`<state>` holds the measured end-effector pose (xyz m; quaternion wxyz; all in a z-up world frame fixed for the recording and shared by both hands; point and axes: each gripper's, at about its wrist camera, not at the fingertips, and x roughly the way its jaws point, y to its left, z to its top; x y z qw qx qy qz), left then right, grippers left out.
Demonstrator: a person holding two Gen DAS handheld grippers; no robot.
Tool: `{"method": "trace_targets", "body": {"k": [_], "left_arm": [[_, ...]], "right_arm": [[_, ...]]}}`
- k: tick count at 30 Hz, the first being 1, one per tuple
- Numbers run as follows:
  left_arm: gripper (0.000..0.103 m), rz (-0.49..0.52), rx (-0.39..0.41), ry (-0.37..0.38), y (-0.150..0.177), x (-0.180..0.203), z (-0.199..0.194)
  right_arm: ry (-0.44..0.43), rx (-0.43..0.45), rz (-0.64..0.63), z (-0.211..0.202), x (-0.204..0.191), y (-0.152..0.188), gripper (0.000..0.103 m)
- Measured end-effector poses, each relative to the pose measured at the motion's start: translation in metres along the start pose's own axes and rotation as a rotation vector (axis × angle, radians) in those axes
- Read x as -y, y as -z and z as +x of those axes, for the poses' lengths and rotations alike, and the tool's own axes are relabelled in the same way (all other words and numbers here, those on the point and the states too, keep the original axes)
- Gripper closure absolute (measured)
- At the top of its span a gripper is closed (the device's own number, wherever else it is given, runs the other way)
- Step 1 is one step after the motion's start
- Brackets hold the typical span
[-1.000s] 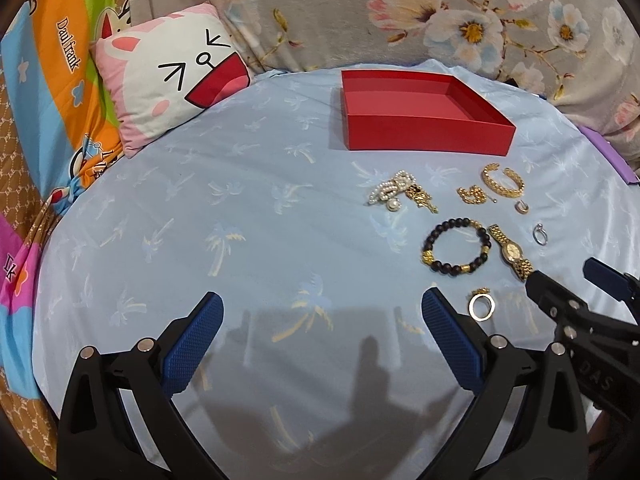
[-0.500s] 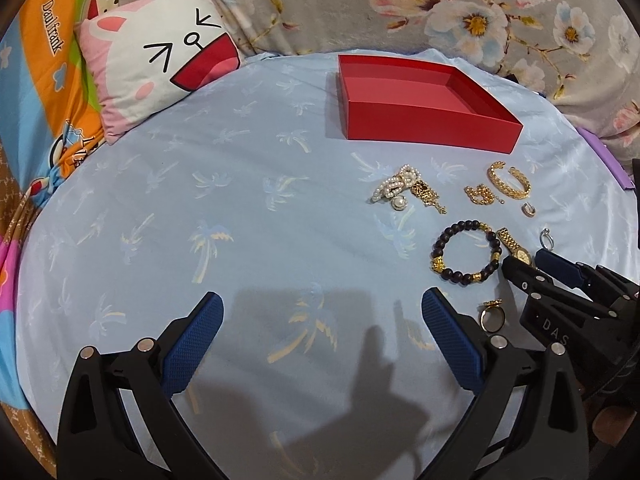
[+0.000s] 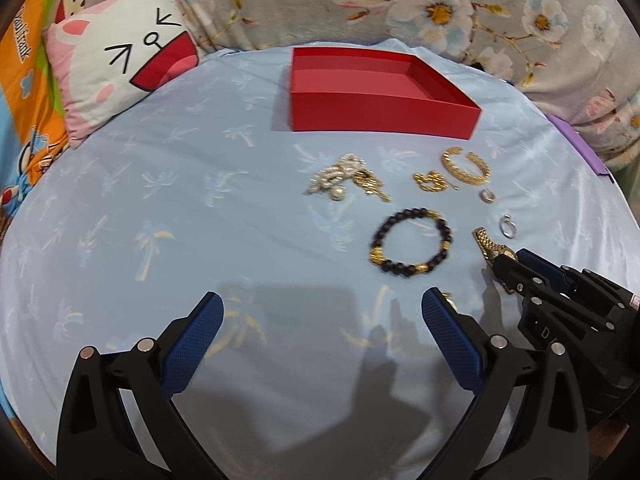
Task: Organize jewelry
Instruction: 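Close the left gripper on the gold ring while the right gripper lifts the watch, then carry ring and watch into the red box and open both grippers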
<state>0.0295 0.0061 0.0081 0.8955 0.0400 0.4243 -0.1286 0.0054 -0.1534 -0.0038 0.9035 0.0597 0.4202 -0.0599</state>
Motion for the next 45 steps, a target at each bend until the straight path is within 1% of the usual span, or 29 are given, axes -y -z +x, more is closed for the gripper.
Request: {"method": "trace_targets", "body": {"k": [3,7,10,11,14,16,17,20,21,23,24,26,29,38,42,45], "left_arm": [[0.006,0.013,-0.013,0.033,0.004,0.014,0.002],[0.006,0.054,-0.031,0.036,0.008,0.036,0.013],[0.018,0.069,-0.051,0.04,0.008,0.048,0.022],[0.019,0.07,-0.06,0.037,0.008,0.05,0.025],[0.023,0.085,-0.046,0.008,0.009,0.055,0.027],[0.03,0.091,-0.038,0.005,0.01,0.056,0.027],[0.031,0.093,-0.035,0.006,0.009,0.056,0.026],[0.04,0.096,-0.027,0.016,0.01,0.055,0.024],[0.047,0.098,-0.023,0.024,0.01,0.055,0.023],[0.066,0.098,-0.02,0.044,0.009,0.054,0.021],[0.07,0.092,-0.022,0.063,0.009,0.052,0.02],[0.083,0.079,-0.03,0.081,0.008,0.049,0.019],[0.084,0.061,-0.041,0.111,0.009,0.044,0.017],[0.084,0.048,-0.009,0.128,0.013,0.034,-0.008],[0.084,0.037,0.017,0.131,0.002,0.027,-0.026],[0.084,0.038,0.038,0.127,-0.012,0.022,-0.038]], "right_arm": [[0.013,0.002,0.025,-0.011,0.013,0.007,0.081],[0.025,0.002,0.056,-0.023,0.028,0.016,0.081],[0.029,0.003,0.067,-0.028,0.034,0.019,0.081],[0.029,0.005,0.068,-0.029,0.034,0.02,0.081],[0.028,0.011,0.065,-0.031,0.035,0.021,0.081],[0.024,0.011,0.065,-0.032,0.035,0.022,0.081],[0.021,0.012,0.065,-0.032,0.035,0.022,0.081],[0.01,0.013,0.069,-0.033,0.035,0.022,0.081],[0.006,0.013,0.07,-0.033,0.035,0.022,0.081],[0.003,0.015,0.073,-0.035,0.035,0.022,0.081],[0.0,0.016,0.075,-0.036,0.036,0.021,0.081],[-0.003,0.019,0.078,-0.038,0.036,0.021,0.081],[-0.004,0.027,0.075,-0.043,0.034,0.022,0.081],[-0.019,0.05,0.068,-0.058,0.029,0.022,0.081],[-0.042,0.069,0.071,-0.072,0.026,0.015,0.081],[-0.056,0.09,0.067,-0.083,0.025,0.0,0.081]]}}
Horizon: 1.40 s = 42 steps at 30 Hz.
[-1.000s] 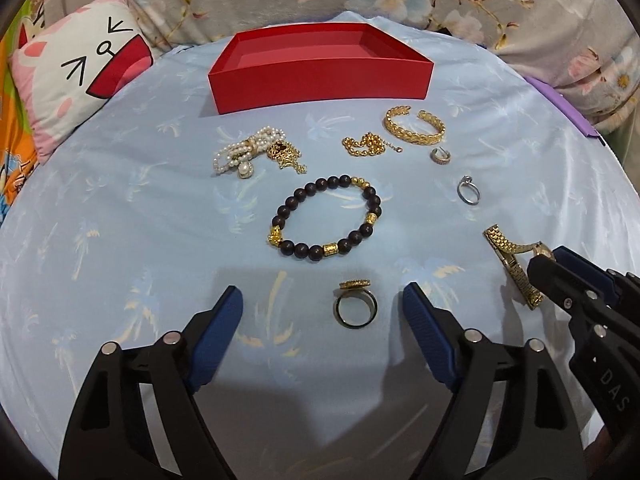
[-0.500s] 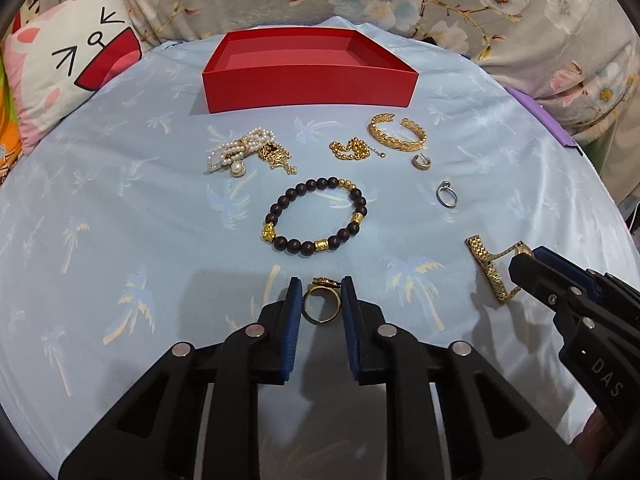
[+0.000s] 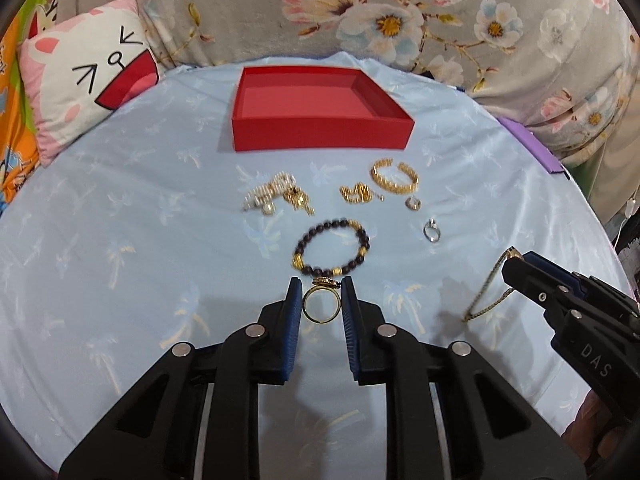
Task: Organize jewelry
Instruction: 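Carry ring and watch into the red box and open both grippers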
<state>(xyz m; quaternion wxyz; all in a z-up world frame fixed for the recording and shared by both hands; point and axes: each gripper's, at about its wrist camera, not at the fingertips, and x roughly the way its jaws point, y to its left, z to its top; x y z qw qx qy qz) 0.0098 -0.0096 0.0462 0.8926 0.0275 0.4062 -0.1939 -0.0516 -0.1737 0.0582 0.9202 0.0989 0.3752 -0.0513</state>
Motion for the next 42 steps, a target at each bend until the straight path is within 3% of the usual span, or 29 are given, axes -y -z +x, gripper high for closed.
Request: {"method": "trace_targets", "body": {"k": [6,11,19,25,30,35,39,42], "left_arm": [[0.084,0.029,0.09,-0.01,-0.062,-0.006,-0.019],[0.084,0.05,0.17,-0.033,-0.132,-0.013,-0.013],[0.084,0.032,0.182,-0.049,-0.232,-0.034,0.059],[0.084,-0.005,0.129,-0.046,-0.281,-0.055,0.131],[0.084,-0.021,0.088,-0.078,-0.306,-0.069,0.194],[0.084,-0.008,0.027,-0.09,-0.313,-0.074,0.243],[0.084,0.0,-0.02,-0.089,-0.312,-0.073,0.264],[0.081,0.005,-0.011,-0.112,-0.31,-0.073,0.267]], "right_arm": [[-0.054,0.077,-0.034,-0.012,-0.013,-0.063,0.081],[-0.098,0.118,-0.058,0.004,-0.027,-0.131,0.081],[-0.122,0.101,-0.055,0.094,-0.041,-0.238,0.081],[-0.084,0.068,-0.065,0.179,-0.044,-0.291,0.081],[-0.049,0.033,-0.081,0.242,-0.038,-0.311,0.081],[-0.028,-0.059,-0.086,0.298,-0.028,-0.306,0.081],[-0.024,-0.143,-0.084,0.323,-0.023,-0.296,0.08],[-0.028,-0.132,-0.073,0.318,-0.021,-0.294,0.077]]}}
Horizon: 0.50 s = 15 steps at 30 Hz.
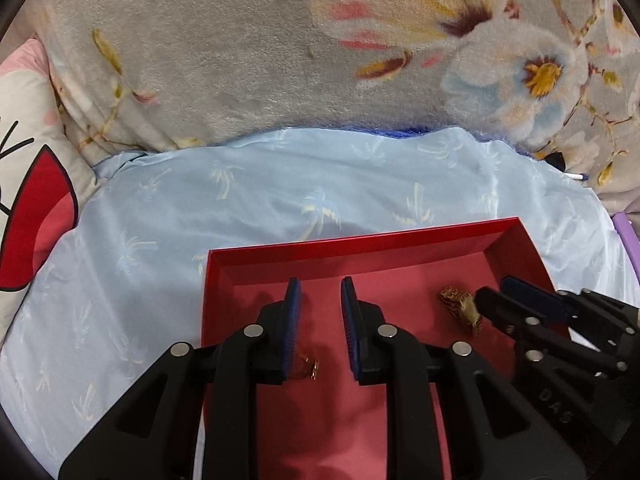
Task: Organize jewelry
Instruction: 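Carry ring and watch into the red box and open both grippers, then withdraw both grippers from the red box toward the remaining jewelry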
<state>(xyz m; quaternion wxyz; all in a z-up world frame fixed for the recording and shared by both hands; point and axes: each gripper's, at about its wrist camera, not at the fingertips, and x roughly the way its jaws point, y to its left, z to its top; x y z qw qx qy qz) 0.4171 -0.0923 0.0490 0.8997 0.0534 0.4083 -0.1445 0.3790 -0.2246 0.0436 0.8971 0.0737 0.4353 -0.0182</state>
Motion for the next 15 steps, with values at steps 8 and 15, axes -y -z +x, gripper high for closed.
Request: {"method": "trace_targets", "body": {"k": [8,15], "left_arm": [[0.045,-0.067,0.052,0.0,0.002,-0.013,-0.025],[0.035,-0.066,0.134,-0.021,0.029,-0.024,-0.099]], "right_arm": [[-0.018,0.088,0.02,-0.046,0.006,0.006,0.066],[-0.062,0.184,0.015,-0.127,0.003,0.047,0.062]]}}
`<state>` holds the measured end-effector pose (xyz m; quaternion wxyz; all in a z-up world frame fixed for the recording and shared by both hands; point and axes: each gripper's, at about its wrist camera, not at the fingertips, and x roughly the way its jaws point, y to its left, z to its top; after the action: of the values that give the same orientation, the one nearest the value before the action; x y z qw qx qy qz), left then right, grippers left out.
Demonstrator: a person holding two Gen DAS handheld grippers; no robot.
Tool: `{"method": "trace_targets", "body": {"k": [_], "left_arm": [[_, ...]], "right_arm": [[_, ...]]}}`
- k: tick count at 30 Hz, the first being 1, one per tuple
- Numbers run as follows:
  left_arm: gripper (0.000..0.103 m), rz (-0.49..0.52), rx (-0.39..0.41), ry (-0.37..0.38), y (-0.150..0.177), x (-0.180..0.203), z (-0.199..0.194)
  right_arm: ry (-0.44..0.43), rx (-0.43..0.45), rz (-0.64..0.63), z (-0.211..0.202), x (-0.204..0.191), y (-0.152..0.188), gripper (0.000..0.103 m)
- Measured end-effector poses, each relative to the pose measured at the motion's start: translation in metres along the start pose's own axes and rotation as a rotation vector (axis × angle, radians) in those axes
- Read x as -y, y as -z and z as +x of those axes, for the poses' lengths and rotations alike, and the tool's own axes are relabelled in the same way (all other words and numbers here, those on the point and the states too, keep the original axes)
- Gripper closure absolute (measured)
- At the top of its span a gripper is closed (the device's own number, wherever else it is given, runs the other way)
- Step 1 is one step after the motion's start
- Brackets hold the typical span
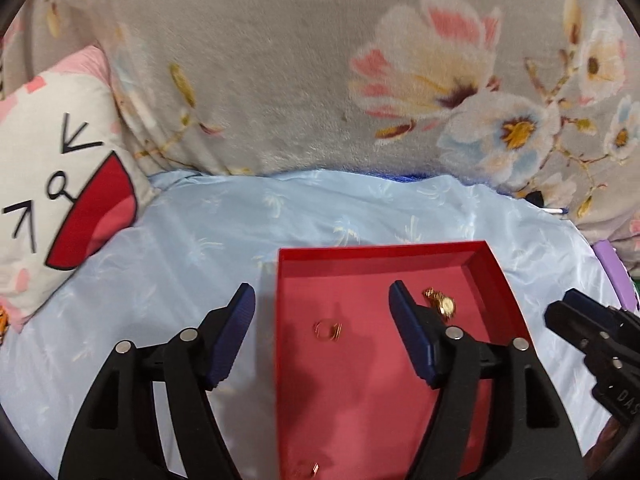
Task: Organize jewelry
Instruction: 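Withdraw both grippers from the red box toward the remaining jewelry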
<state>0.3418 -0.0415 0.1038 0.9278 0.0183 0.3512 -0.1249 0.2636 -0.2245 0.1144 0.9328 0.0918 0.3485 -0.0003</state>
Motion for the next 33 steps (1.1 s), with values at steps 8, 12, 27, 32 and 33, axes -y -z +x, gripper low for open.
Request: {"method": "trace_targets", "body": {"k": [8,12,27,32,33], "left_arm": [[0.033,-0.015,-0.013,0.006,0.087,-0.015,-0.094],[0.033,-0.001,-0.048,0.019,0.14,-0.009,-0.13],[0.024,0.047,-0.166,0.077,0.245,0.027,-0.167],[0.024,0.07,-0.184,0.068,0.256,0.036,-0.162],[0.024,0.068,-0.191,0.075,0.257,0.036,-0.161]], "right_arm": [[-0.059,0.009,-0.008,-0.102,-0.021,0.107,0.059],[-0.053,-0.034,-0.027,-0.134,-0.035,0.168,0.059],[-0.067,-0.141,-0.013,-0.193,-0.043,0.278,0.058],[-0.035,-0.133,-0.006,-0.192,-0.032,0.277,0.058],[-0.027,-0.133,-0.006,-0.191,-0.031,0.277,0.058]]}}
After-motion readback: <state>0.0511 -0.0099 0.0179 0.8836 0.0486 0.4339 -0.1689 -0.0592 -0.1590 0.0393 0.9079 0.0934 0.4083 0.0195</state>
